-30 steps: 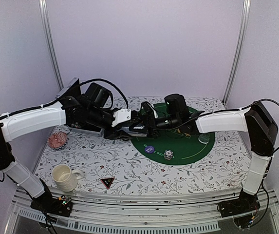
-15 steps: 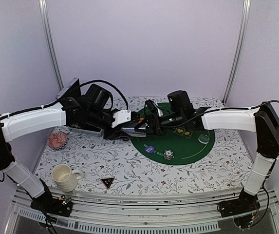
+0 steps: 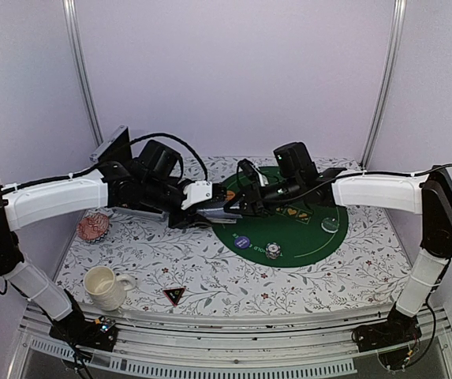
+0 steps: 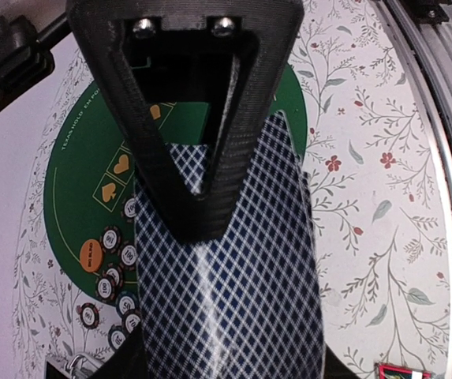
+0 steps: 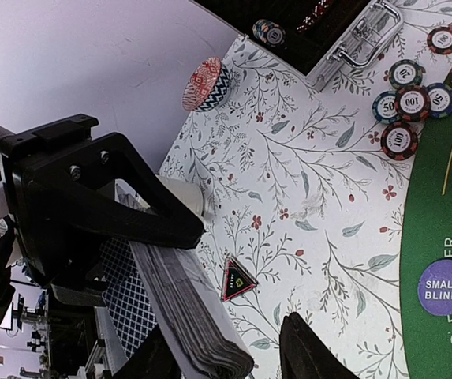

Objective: Distribute texas hold em gaming equipment
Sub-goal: Pick up the poker card from the face-down deck piles.

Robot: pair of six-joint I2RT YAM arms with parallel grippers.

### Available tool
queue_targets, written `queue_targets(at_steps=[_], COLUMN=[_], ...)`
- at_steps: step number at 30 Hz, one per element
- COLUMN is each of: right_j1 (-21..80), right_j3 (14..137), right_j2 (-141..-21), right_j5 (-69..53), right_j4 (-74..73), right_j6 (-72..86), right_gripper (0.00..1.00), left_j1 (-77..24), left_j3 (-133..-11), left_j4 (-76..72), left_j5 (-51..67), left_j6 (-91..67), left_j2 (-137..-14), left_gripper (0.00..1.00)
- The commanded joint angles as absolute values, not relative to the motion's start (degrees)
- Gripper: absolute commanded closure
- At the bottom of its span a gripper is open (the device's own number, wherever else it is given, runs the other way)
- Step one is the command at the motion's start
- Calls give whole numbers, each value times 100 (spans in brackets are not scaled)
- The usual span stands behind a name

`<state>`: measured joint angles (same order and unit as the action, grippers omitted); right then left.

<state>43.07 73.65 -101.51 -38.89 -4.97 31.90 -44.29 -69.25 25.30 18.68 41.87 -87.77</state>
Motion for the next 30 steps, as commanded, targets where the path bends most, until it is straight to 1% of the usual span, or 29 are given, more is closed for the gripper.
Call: queue_targets(at_steps=[1, 4, 6, 10, 12, 14, 16, 18, 19, 22, 23, 24, 25, 30], right_j1=[4228, 4228, 4229, 4217, 4192, 4187, 4188, 4185, 4176, 4155, 4137, 4132, 4111, 4079], right_j3=[7580, 7622, 7649, 7686, 7684, 7673, 7675, 7667, 7667, 7635, 7619, 7606, 7589, 7535], right_j2=[-9898, -9886, -9879, -9831, -9803, -9800, -9827, -9834, -9830, -9773, -9735, -9711, -9680, -9609], right_j5=[-3668, -3718, -3751, -3712, -3693, -3717, -3797, -3838, -3828, -3808, -3794, -3769, -3755, -3782], right_j4=[-725, -738, -758, -795, -804, -809, -809, -811, -809, -818, -818, -825, -826, -851], right_j6=[3061, 3044, 3025, 3007, 2999, 3027, 3062, 3115, 3132, 3189, 3197, 3211, 3223, 3247], right_gripper=[55, 49, 47, 47, 49, 54, 63, 70, 71, 79, 80, 85, 87, 95], left_j1=[-4494, -4500, -4493, -4497, -4497, -4498, -4496, -4499, -4488, -4484, -4483, -4482, -4482, -4477], left_j3=[-6839, -6808, -6788, -6730, -6707, -6700, -6689, -6680, -6675, -6639, -6625, -6606, -6595, -6574], left_j4=[2312, 2254, 2190, 2090, 2068, 2054, 2023, 1978, 1956, 1912, 1903, 1899, 1899, 1870], left_j5=[1912, 1907, 1909, 1907, 1900, 1903, 1894, 1870, 1860, 1810, 1784, 1762, 1739, 1693], left_j6=[4122, 4098, 4072, 4039, 4034, 4018, 3981, 3928, 3892, 3838, 3828, 3819, 3823, 3799], left_j2=[-8602, -8583, -8564, -8523, -8508, -8512, -8509, -8508, -8513, -8512, -8516, -8512, -8515, -8523], left_gripper=[56, 56, 56, 56, 56, 55, 56, 56, 55, 55, 55, 55, 55, 55])
